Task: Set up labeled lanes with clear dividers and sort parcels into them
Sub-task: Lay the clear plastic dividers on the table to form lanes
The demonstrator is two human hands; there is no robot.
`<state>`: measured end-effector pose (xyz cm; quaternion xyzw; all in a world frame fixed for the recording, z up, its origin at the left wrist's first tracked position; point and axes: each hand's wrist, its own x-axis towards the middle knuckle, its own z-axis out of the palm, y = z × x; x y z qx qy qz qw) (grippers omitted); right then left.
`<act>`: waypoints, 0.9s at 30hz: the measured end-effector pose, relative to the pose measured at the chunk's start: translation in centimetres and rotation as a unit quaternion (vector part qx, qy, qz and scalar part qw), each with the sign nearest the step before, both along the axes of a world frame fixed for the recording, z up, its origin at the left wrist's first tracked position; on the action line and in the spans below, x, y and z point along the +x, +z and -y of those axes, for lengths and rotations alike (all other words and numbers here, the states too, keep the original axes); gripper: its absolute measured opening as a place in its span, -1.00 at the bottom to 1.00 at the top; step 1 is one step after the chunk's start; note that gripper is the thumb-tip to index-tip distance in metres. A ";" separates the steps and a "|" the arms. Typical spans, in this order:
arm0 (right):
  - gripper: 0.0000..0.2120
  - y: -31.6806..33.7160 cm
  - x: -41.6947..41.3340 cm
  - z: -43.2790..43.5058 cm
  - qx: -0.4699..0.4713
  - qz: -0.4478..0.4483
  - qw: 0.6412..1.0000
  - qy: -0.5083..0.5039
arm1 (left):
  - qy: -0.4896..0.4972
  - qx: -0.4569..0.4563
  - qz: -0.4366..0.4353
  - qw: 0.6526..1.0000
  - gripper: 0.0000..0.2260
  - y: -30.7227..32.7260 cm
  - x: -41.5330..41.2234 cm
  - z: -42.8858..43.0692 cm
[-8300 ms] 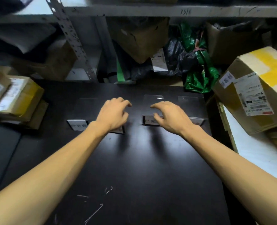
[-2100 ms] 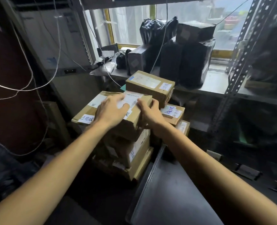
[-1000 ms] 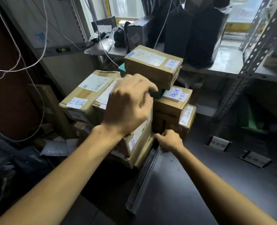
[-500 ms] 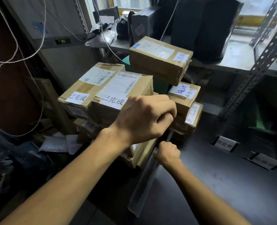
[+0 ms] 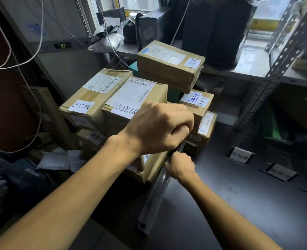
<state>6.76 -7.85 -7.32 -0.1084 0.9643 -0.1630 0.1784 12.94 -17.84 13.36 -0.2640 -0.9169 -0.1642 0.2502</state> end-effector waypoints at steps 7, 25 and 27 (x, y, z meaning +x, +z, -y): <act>-0.57 4.5 0.5 -1.8 -0.143 0.053 0.988 -0.028 | -0.010 0.024 0.001 1.000 -0.82 0.5 0.2 -3.1; -0.78 11.5 -0.8 -26.4 -0.231 -0.080 0.955 -0.165 | 0.109 0.153 0.360 0.914 -0.29 -5.7 -5.1 -23.9; -0.85 10.9 -1.1 -29.1 -0.241 -0.103 0.947 -0.189 | 0.075 0.230 0.474 0.847 -0.17 -7.2 -5.8 -26.2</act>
